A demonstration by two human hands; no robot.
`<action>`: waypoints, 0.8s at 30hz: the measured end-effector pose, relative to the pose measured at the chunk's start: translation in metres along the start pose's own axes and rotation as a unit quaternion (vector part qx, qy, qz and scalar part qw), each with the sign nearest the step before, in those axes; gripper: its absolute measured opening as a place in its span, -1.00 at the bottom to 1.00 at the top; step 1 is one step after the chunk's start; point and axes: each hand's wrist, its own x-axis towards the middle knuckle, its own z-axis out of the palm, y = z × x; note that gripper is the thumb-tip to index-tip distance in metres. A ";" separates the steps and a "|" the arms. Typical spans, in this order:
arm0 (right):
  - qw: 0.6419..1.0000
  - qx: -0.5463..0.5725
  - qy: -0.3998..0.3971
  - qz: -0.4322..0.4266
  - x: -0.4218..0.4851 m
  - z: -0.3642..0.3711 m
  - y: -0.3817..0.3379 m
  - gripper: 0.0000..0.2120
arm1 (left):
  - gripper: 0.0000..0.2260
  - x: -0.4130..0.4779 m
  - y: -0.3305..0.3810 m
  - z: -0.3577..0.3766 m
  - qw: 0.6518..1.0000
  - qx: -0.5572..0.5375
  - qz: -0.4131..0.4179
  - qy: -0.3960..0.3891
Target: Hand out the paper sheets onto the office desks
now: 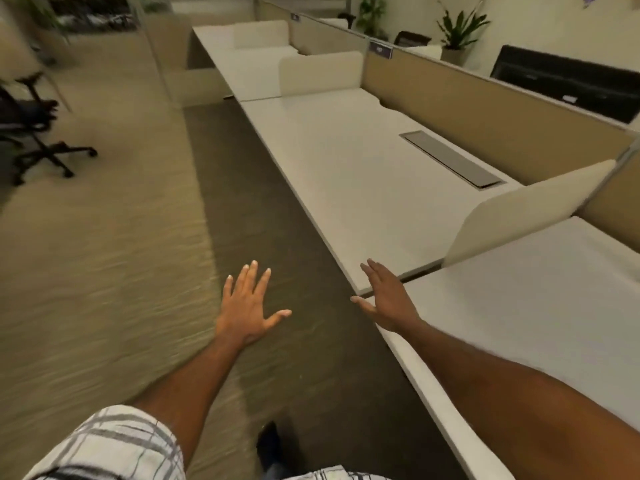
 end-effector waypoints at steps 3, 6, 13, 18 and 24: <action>0.999 -0.017 -0.018 -0.028 0.048 0.020 -0.020 -0.26 | -0.07 0.021 -0.038 0.017 0.999 -0.010 -0.036 -0.013; 0.998 -0.025 -0.040 -0.037 0.096 0.039 -0.040 -0.26 | -0.07 0.049 -0.077 0.035 0.998 -0.002 -0.051 -0.040; 0.997 -0.040 -0.060 -0.025 0.212 0.082 -0.074 -0.27 | -0.06 0.138 -0.175 0.045 0.997 -0.004 -0.055 -0.055; 0.991 -0.073 -0.094 -0.060 0.291 0.105 -0.090 -0.27 | -0.07 0.202 -0.238 0.045 0.995 -0.003 -0.083 -0.053; 0.991 -0.060 -0.087 -0.085 0.432 0.127 -0.098 -0.28 | -0.05 0.301 -0.294 0.068 0.992 -0.005 -0.106 -0.068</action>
